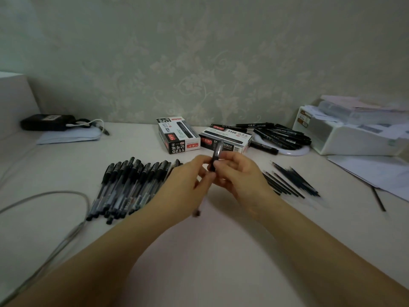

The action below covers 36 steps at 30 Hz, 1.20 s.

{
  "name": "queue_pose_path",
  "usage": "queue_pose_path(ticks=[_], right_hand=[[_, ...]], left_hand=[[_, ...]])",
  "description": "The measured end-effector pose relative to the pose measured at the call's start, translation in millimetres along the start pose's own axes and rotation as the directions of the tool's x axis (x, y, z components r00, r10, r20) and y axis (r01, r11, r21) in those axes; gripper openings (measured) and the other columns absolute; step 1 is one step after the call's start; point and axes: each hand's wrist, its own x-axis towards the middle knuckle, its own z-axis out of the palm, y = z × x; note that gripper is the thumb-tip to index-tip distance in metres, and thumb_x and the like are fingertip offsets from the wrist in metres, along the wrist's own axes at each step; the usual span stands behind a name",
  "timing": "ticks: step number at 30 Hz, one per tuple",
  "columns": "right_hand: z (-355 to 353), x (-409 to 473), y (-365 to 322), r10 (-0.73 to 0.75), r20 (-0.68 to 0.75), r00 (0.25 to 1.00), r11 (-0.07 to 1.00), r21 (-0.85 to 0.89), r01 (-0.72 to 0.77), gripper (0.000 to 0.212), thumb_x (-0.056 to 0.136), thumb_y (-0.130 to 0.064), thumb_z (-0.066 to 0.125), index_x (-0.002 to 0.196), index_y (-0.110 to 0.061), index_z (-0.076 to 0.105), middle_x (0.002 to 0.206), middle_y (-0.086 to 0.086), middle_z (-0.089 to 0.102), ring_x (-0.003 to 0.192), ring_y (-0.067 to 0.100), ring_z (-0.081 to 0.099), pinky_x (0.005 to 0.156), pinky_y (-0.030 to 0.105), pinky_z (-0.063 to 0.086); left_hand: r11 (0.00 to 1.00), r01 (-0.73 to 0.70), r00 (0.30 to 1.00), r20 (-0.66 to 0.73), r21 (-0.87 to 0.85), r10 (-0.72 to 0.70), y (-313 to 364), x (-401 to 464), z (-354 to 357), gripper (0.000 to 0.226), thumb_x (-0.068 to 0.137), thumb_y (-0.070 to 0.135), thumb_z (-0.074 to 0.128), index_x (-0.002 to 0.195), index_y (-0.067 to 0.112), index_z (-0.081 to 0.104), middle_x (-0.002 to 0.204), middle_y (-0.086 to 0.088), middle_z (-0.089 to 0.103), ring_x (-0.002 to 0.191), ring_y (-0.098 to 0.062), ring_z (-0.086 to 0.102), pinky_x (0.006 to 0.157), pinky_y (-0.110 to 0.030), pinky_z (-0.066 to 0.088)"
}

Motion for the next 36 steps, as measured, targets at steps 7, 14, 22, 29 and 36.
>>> queue_pose_path(ticks=[7, 14, 22, 29, 36], right_hand=[[-10, 1, 4, -0.018, 0.03, 0.999, 0.993, -0.119, 0.021, 0.012, 0.094, -0.026, 0.065, 0.083, -0.02, 0.065, 0.075, -0.001, 0.07, 0.069, 0.011, 0.064, 0.065, 0.024, 0.052], [-11, -1, 10, 0.029, 0.124, 0.992, 0.997, -0.071, -0.021, 0.019, 0.091, -0.023, 0.069, 0.071, -0.022, 0.067, 0.06, -0.003, 0.061, 0.059, 0.01, 0.057, 0.058, 0.023, 0.048], [-7, -3, 10, 0.08, 0.15, 0.985, 0.996, -0.036, -0.076, 0.028, 0.098, -0.026, 0.058, 0.071, -0.021, 0.065, 0.063, 0.0, 0.06, 0.059, 0.008, 0.055, 0.057, 0.02, 0.047], [-16, 0, 9, -0.083, -0.002, 0.997, 0.986, -0.146, 0.082, 0.018, 0.097, -0.022, 0.06, 0.087, -0.012, 0.072, 0.069, -0.001, 0.069, 0.064, 0.008, 0.061, 0.065, 0.022, 0.051], [-30, 2, 19, -0.301, 0.099, 0.948, 0.505, -0.827, 0.247, 0.015, 0.091, -0.014, 0.063, 0.095, -0.026, 0.07, 0.091, -0.016, 0.069, 0.085, -0.005, 0.061, 0.073, 0.004, 0.044]], left_hand=[[0.979, -0.109, 0.993, -0.016, 0.172, 0.113, -2, -3, 3, 0.021, 0.097, 0.013, 0.04, 0.112, 0.022, 0.052, 0.076, 0.013, 0.048, 0.073, 0.001, 0.046, 0.059, -0.013, 0.033], [0.971, -0.105, 0.994, 0.006, 0.216, 0.106, -5, -3, 3, 0.026, 0.099, 0.034, 0.04, 0.089, 0.016, 0.056, 0.07, 0.006, 0.055, 0.065, -0.009, 0.049, 0.061, -0.034, 0.041], [0.86, 0.062, 0.99, -0.142, 0.506, 0.013, -5, -1, 2, 0.049, 0.087, 0.065, 0.026, 0.057, 0.026, 0.037, 0.05, 0.006, 0.045, 0.046, -0.006, 0.045, 0.042, -0.024, 0.026], [0.824, 0.154, 0.981, -0.181, 0.546, -0.063, -10, 3, -4, 0.073, 0.072, 0.085, 0.015, 0.055, 0.018, 0.039, 0.048, 0.004, 0.045, 0.045, -0.009, 0.044, 0.042, -0.024, 0.025], [0.935, 0.091, 0.994, -0.093, 0.342, -0.063, -12, -4, -4, 0.017, 0.097, 0.04, 0.043, 0.095, 0.024, 0.036, 0.064, 0.008, 0.048, 0.056, -0.008, 0.048, 0.048, -0.028, 0.032]])
